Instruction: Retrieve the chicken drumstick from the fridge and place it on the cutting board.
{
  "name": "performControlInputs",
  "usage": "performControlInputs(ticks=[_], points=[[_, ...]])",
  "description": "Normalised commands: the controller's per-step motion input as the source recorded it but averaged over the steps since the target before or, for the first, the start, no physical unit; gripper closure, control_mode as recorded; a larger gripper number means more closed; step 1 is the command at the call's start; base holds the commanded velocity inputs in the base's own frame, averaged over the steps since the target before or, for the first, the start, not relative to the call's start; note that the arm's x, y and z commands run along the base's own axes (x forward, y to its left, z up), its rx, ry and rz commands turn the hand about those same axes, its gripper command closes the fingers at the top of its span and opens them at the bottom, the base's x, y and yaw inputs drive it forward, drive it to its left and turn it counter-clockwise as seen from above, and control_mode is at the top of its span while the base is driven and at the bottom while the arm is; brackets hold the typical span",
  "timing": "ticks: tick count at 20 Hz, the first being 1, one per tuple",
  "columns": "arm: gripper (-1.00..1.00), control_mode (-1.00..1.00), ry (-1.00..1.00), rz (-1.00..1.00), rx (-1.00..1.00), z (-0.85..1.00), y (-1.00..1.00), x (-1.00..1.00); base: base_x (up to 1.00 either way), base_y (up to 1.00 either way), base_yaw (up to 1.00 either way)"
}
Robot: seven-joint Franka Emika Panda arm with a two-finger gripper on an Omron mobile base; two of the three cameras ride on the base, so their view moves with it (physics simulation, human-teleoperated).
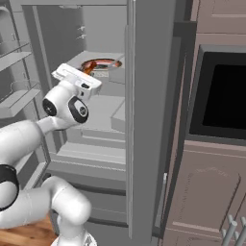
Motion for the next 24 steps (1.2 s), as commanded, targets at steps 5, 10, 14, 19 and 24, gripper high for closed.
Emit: performControlInputs(ticks=[5,10,14,19,24], points=[[1.0,-1.0,0.53,-0.08,0.06,0.81,0.0,-0.91,0.0,0.0,0.0],[1.0,-1.0,0.08,-0.02,0.02,0.3,-0.03,-0.07,0.0,0.0,0.0],[1.0,-1.0,0.14,-0.05,0.12,0.33,-0.21,-1.0,0.0,0.0,0.0],[1.0,-1.0,0.17,0.0,0.0,-0.47,-0.03,-1.0,0.0,0.0,0.0],[1.0,-1.0,0.31,0.0,0.0,-0.56,0.0,-1.0,0.0,0.0,0.0]])
